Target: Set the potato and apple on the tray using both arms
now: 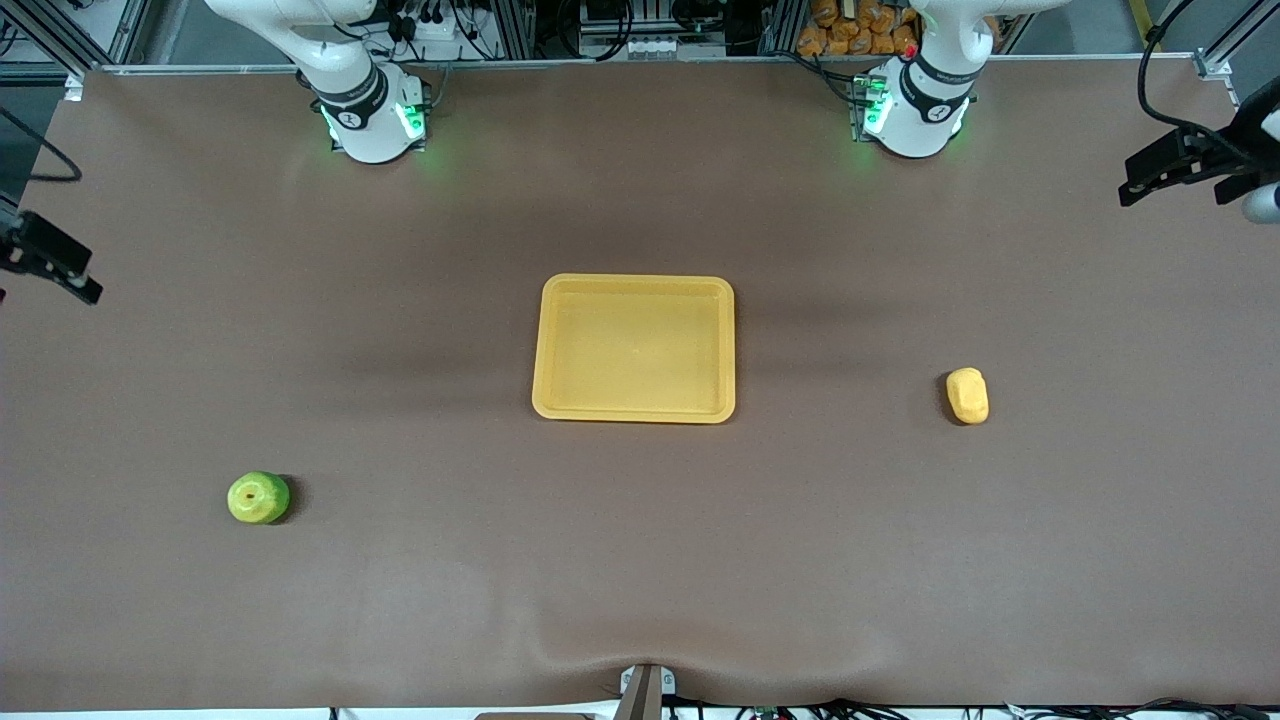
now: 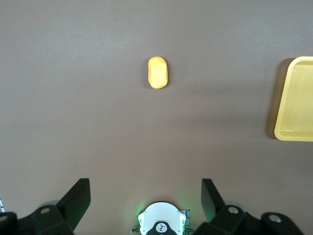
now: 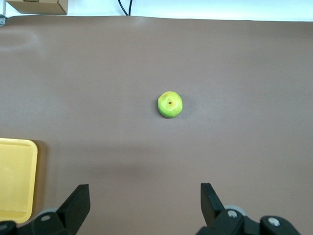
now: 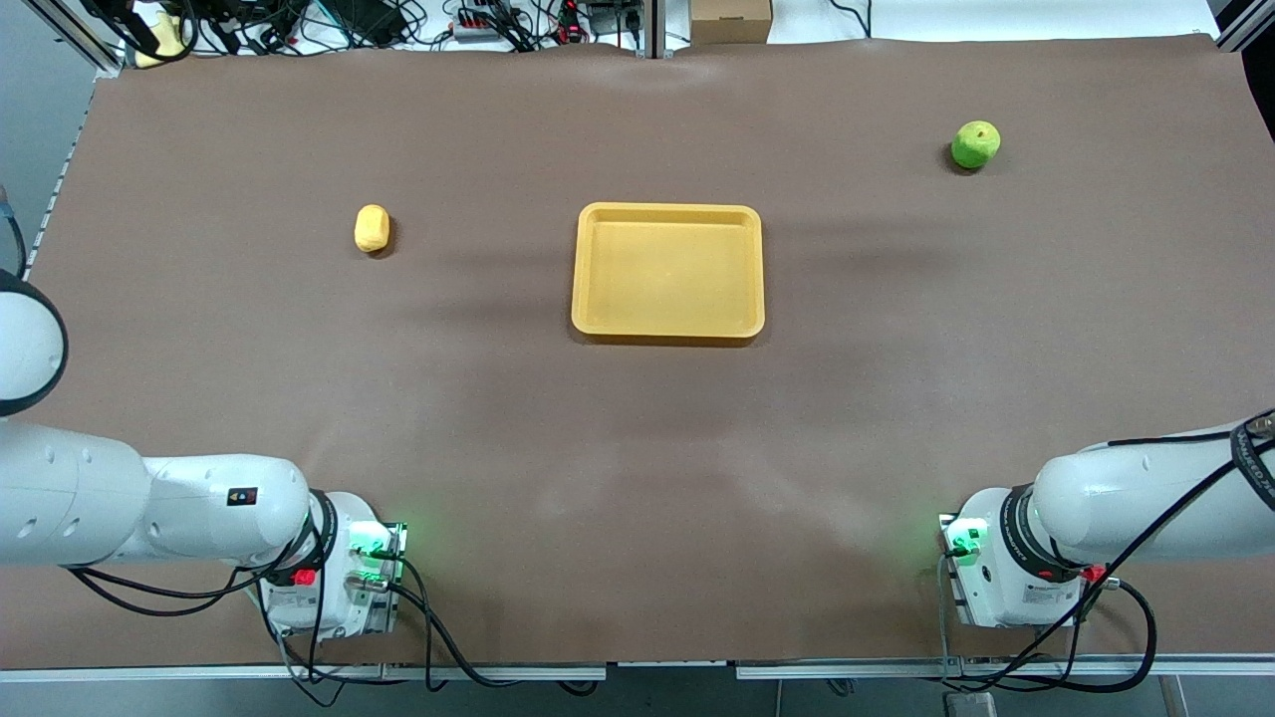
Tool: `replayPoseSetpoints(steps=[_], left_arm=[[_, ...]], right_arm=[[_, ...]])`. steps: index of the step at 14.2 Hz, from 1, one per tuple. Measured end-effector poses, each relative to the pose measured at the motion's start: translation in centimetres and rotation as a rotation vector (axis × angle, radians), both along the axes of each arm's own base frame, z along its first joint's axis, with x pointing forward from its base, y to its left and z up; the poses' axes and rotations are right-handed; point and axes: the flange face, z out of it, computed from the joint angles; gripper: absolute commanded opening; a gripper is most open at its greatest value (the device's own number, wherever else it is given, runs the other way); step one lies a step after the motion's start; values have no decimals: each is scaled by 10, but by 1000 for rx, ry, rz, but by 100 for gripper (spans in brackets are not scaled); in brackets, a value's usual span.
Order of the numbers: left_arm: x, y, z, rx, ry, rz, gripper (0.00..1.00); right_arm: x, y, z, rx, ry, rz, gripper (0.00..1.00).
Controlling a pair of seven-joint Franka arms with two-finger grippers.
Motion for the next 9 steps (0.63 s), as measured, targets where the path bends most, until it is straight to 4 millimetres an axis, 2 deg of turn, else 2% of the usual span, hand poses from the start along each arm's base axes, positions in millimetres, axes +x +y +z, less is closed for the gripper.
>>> replayPoseSetpoints(steps=[4,9], left_arm=[[7,0,-25,0,29,-1,100],[21,-1,-78,0,-3,-1,100]], right_arm=[[22,-1,-33,-1,26,1,100],[42,-2,-68,-3,51,0,100]])
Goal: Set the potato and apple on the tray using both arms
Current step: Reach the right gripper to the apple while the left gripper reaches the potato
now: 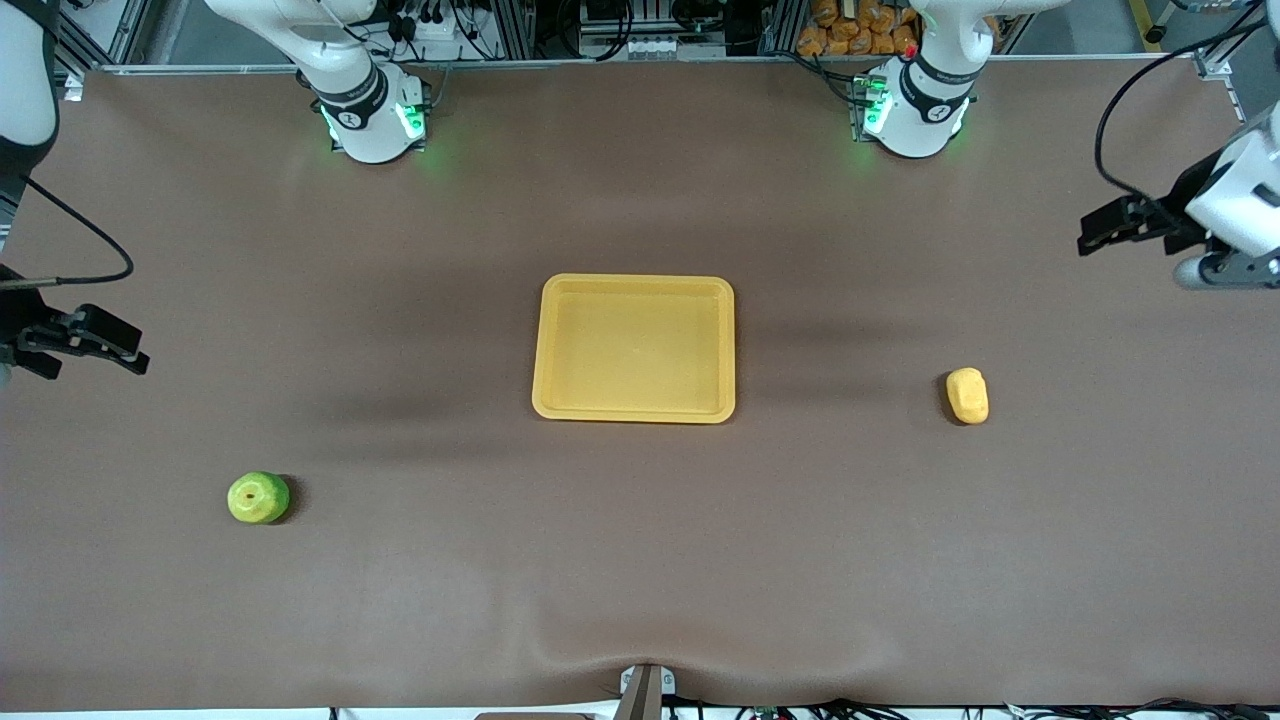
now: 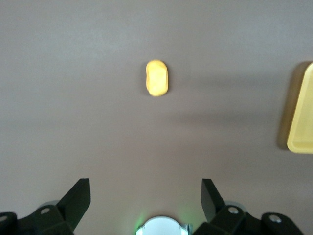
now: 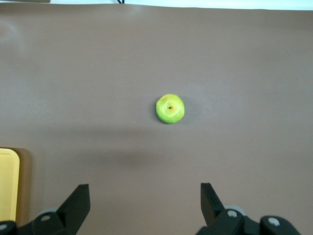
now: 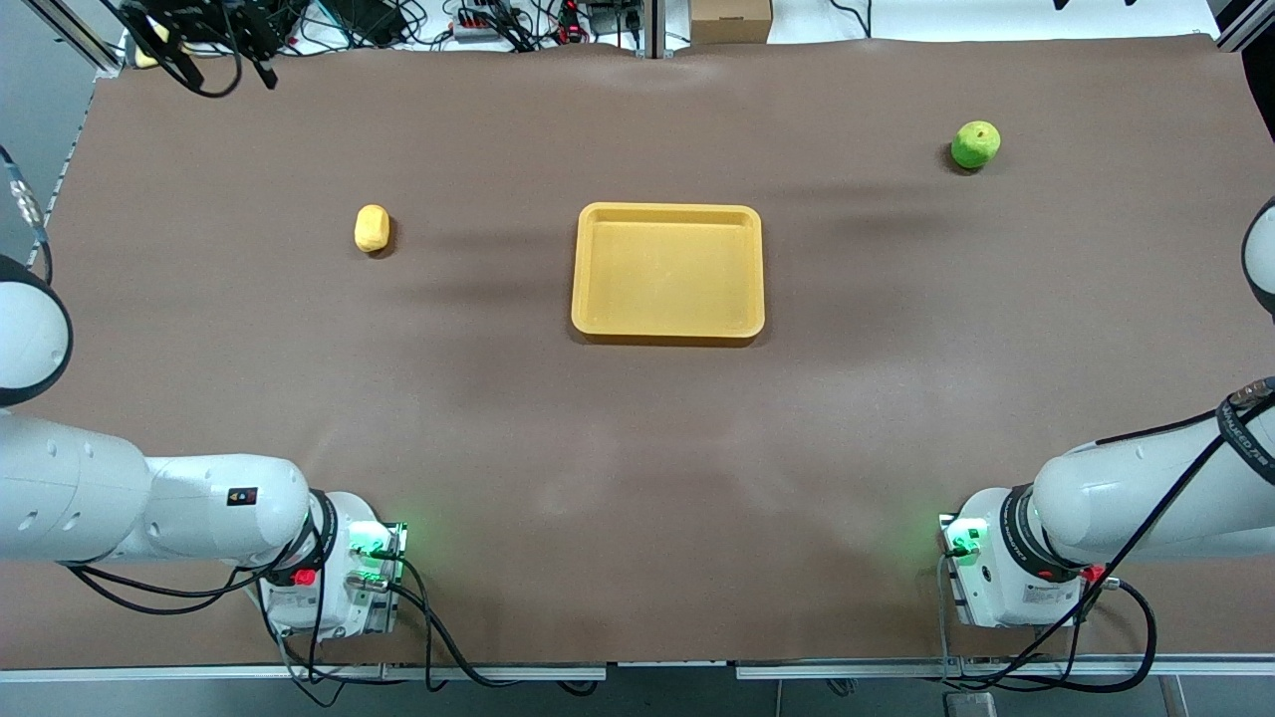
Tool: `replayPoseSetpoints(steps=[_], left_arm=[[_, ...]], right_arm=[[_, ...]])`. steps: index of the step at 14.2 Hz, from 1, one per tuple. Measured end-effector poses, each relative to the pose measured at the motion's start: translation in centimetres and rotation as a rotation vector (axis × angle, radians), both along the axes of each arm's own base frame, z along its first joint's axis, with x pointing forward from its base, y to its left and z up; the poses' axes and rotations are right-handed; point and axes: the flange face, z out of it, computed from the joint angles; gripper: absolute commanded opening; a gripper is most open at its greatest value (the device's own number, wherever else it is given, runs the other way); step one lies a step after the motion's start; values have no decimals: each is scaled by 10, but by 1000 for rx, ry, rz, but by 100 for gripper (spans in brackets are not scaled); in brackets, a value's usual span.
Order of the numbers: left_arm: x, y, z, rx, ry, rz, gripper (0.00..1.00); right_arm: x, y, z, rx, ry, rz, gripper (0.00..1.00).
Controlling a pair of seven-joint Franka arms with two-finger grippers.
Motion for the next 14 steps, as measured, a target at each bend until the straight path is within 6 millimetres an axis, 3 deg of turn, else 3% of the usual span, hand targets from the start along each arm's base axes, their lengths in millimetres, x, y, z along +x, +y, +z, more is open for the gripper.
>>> replayPoseSetpoints(steps=[4,8,14], left_arm=[[4,-2,-43,-2,-21,-10,100],[5,-5,-83,-5,-55,-21,100],[-3,-9,-168,-16,-128,-16,100]], right_arm=[[12,-1,-13,-4,-25,-1,100],[29,-2,-38,-7,-39,-2,100],[49,-3,-77,-12,-47,-2,100]])
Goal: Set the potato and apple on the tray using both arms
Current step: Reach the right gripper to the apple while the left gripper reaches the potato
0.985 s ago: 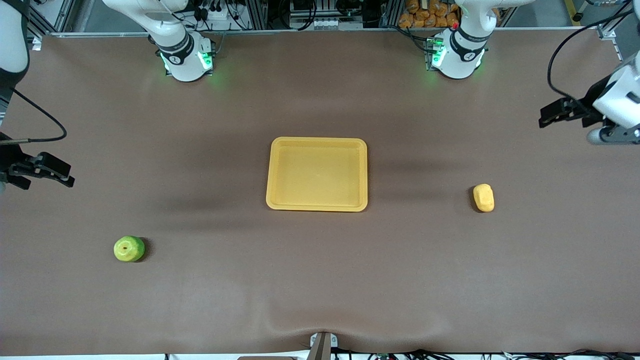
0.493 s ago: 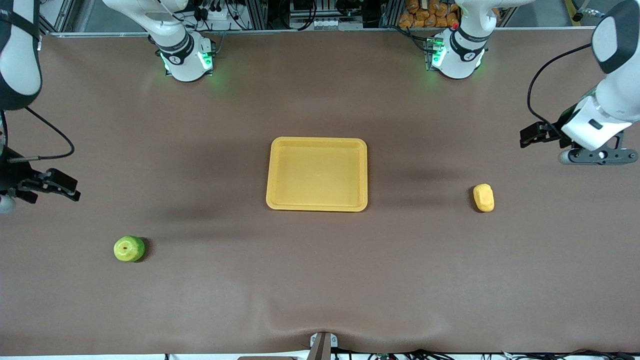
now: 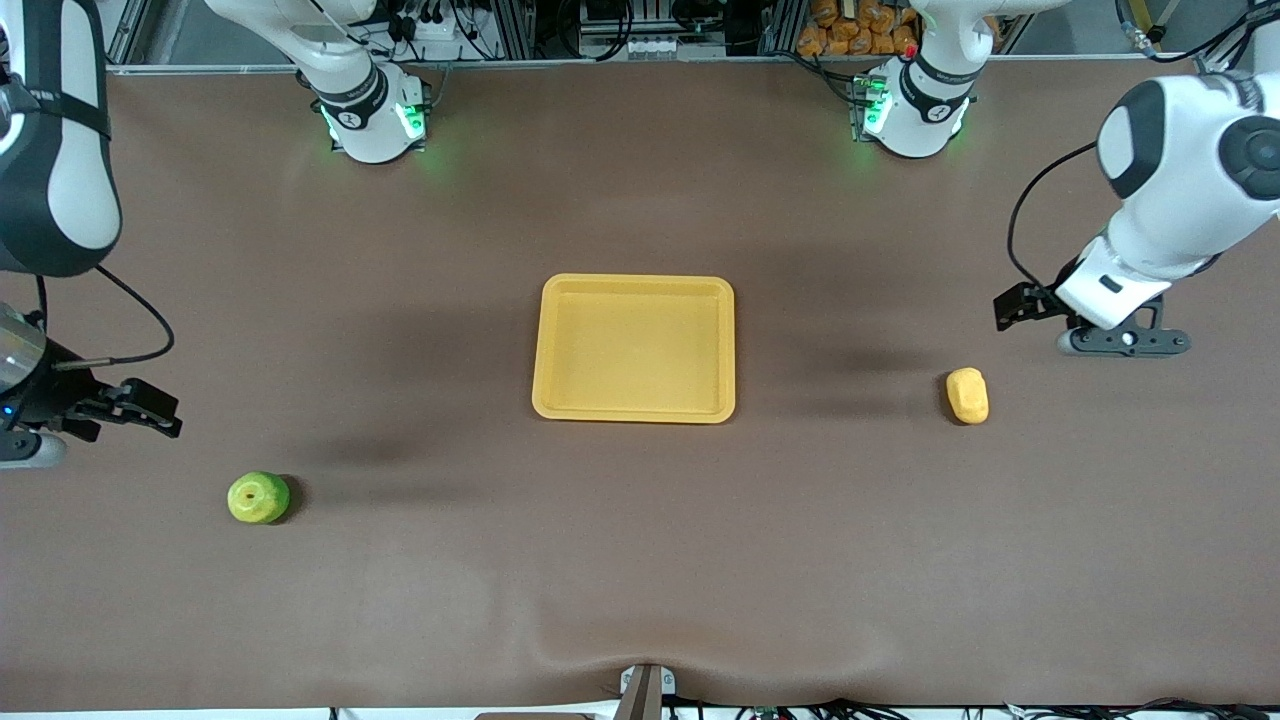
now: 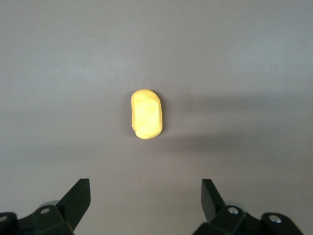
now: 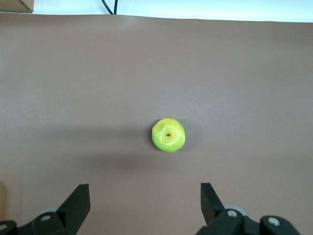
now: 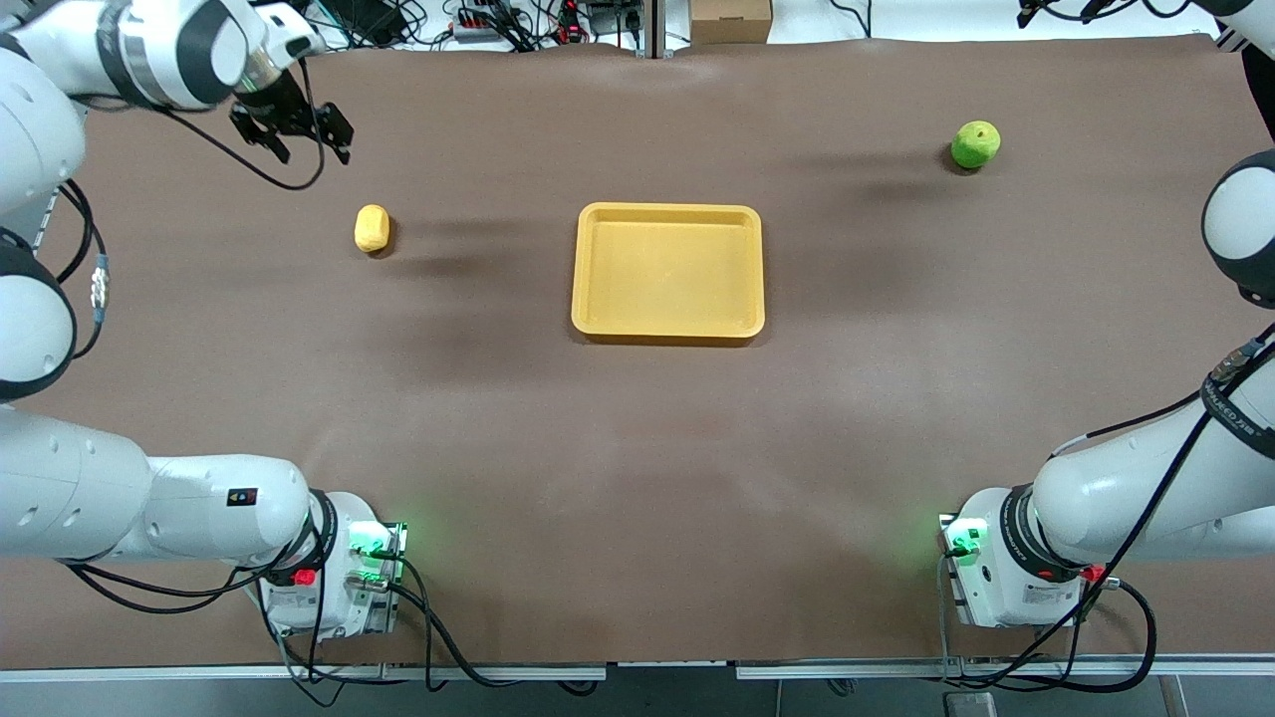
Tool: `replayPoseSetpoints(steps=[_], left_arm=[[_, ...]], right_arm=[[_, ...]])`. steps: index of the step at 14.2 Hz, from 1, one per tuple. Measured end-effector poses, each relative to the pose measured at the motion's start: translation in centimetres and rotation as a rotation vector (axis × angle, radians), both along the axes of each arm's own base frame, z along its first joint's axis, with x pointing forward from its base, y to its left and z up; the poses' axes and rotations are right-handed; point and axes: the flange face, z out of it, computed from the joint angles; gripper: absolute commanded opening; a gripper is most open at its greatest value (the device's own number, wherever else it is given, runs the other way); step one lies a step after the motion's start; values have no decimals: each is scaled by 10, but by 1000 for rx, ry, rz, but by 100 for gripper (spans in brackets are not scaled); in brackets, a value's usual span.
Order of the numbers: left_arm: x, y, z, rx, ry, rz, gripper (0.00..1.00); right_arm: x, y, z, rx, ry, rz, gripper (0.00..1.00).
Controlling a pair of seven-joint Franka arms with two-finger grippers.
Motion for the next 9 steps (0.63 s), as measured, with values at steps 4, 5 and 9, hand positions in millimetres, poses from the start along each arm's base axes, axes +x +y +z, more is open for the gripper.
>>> replayPoseSetpoints(steps=[4,5,9], left_arm=[[12,0,-52,-15,-17,59,100],[16,0,-66,-20,-25,68,100],[24,-1,-113,-34,-17,139,100]], right_arm=[[16,-1,-34,-5,-15,0,100],[20,-1,-44,-6,-18,0,100],[31,-1,-74,-10,-30,1,100]])
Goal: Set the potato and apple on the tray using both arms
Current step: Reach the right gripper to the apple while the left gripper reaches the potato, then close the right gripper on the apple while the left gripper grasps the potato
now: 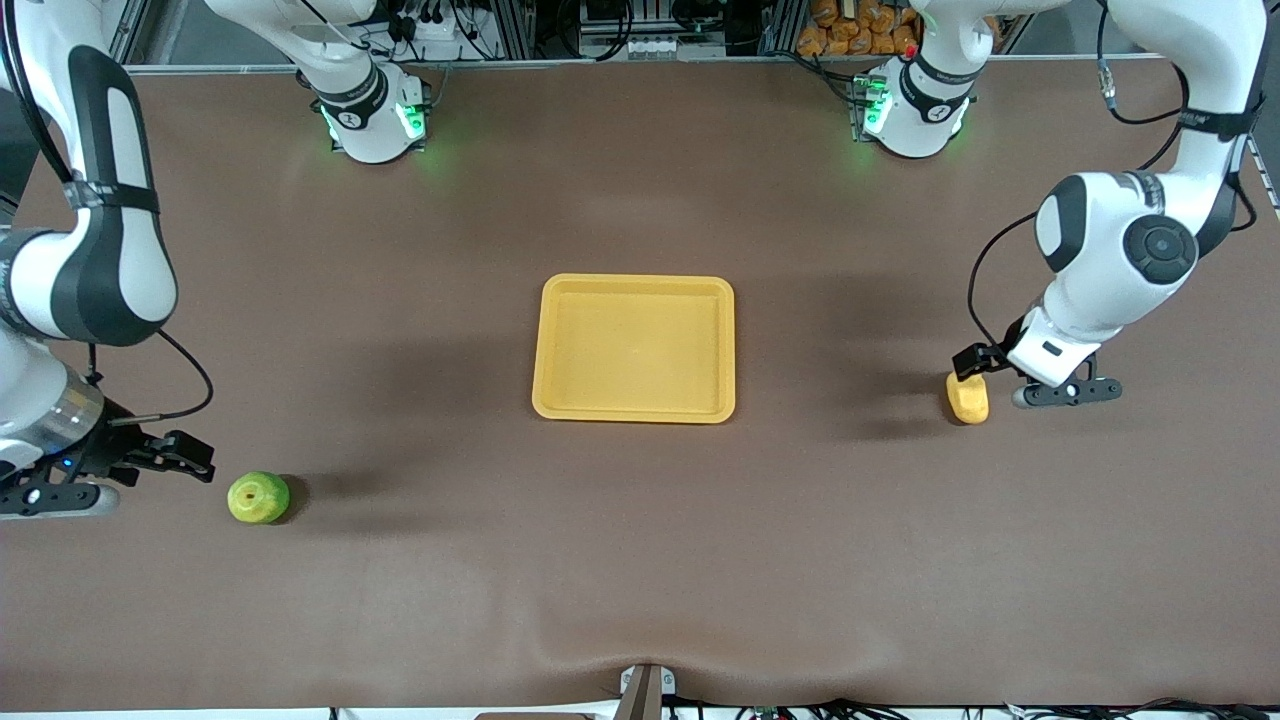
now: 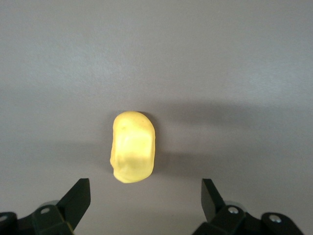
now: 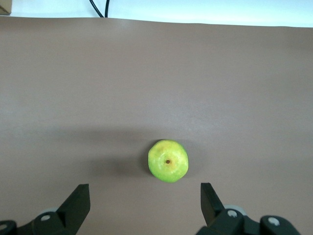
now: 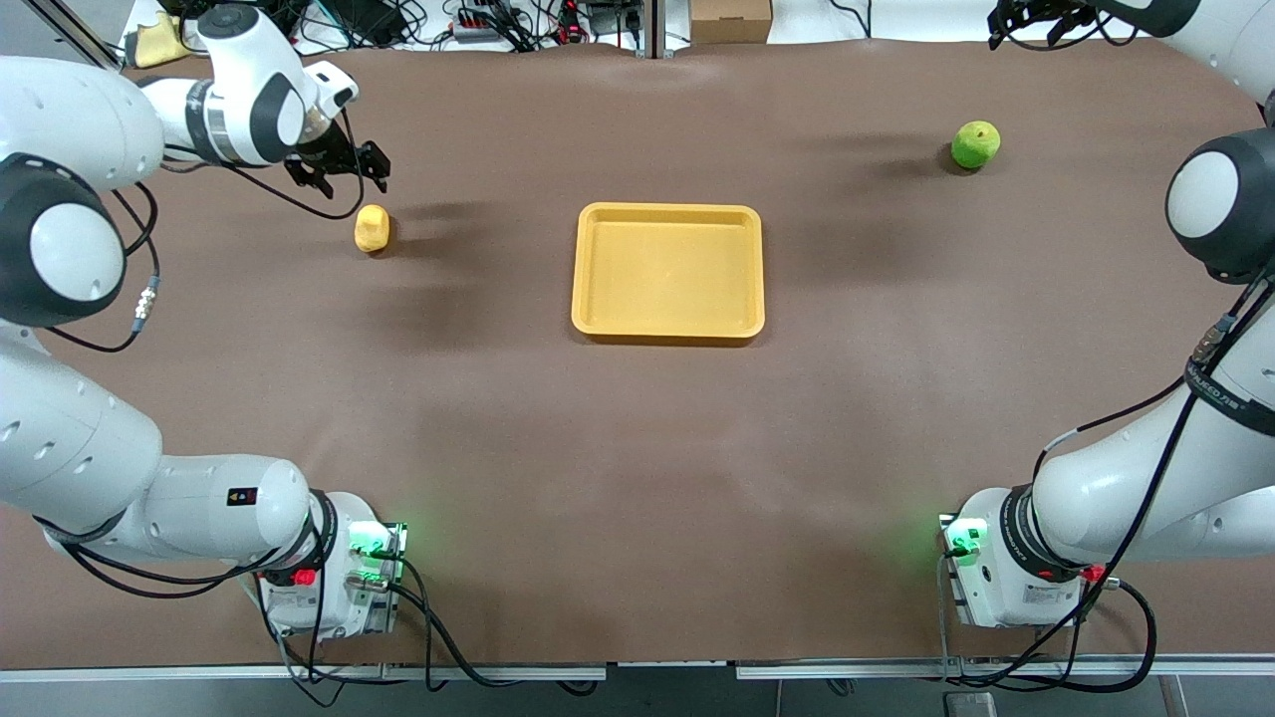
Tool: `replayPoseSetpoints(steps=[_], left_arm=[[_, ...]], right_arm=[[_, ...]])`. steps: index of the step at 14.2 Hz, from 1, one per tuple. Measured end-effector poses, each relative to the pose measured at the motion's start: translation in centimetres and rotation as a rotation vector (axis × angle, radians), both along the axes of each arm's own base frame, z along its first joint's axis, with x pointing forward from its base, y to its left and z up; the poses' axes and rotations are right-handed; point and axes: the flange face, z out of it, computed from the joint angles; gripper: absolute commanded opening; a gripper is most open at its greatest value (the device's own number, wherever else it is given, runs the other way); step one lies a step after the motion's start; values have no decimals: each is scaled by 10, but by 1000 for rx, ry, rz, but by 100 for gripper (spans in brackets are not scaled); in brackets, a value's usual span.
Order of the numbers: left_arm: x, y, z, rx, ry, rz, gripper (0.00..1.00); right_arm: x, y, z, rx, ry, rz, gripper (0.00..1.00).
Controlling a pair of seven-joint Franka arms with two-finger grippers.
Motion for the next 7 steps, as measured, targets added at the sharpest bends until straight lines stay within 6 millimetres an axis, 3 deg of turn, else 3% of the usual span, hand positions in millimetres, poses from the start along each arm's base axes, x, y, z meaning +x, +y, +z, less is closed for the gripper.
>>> replayPoseSetpoints(steps=[7], left_arm=[[4,16,-45,8,7,23,100]], right_arm=[[14,-2,-54,-6,-7,-1,100]])
